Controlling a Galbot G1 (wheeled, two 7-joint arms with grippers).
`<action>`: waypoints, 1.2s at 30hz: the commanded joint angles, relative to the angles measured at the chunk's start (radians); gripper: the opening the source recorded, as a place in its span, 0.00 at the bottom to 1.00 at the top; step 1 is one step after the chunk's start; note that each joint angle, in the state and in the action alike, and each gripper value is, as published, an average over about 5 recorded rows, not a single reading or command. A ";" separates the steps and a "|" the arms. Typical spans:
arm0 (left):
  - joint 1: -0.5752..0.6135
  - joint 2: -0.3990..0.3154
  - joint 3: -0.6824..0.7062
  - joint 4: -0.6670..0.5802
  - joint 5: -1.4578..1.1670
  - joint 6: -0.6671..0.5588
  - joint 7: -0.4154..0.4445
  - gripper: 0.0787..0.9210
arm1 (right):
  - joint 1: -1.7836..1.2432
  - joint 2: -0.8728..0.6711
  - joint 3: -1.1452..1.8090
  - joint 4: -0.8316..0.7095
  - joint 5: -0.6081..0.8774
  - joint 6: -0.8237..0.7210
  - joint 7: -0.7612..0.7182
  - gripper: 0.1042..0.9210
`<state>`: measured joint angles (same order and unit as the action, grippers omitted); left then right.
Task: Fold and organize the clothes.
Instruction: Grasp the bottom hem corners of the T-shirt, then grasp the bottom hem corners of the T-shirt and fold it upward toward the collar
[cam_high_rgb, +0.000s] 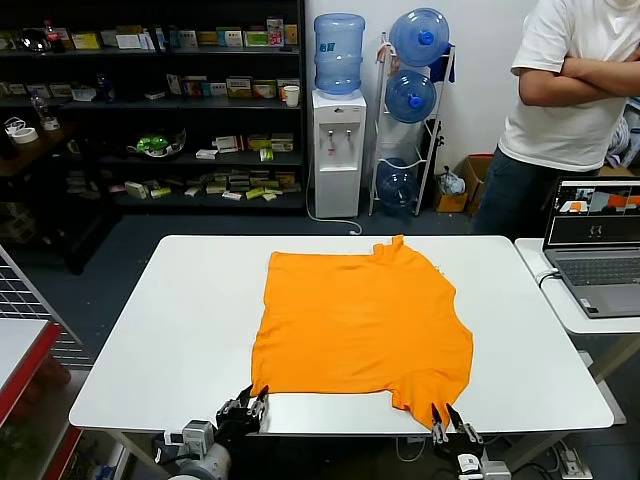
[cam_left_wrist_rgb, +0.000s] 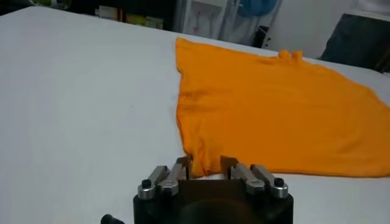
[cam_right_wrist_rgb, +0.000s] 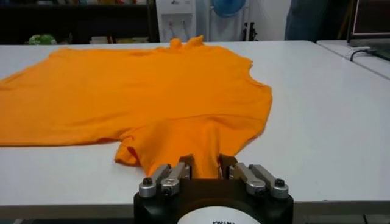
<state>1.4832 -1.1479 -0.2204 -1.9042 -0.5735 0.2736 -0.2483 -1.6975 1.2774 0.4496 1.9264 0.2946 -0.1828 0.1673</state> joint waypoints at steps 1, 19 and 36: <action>-0.005 -0.002 0.005 0.008 0.003 -0.012 -0.001 0.24 | -0.020 0.000 -0.001 0.014 -0.003 0.008 0.002 0.09; 0.193 0.157 -0.079 -0.196 -0.144 -0.015 -0.045 0.02 | -0.297 -0.128 0.012 0.195 0.074 0.149 0.021 0.02; -0.088 0.132 -0.027 -0.079 -0.088 -0.162 0.004 0.02 | 0.141 -0.121 -0.018 0.086 0.117 0.168 0.095 0.02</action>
<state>1.5820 -1.0059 -0.2683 -2.0682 -0.6842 0.1778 -0.2796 -1.8166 1.1639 0.4451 2.0763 0.3697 -0.0065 0.2358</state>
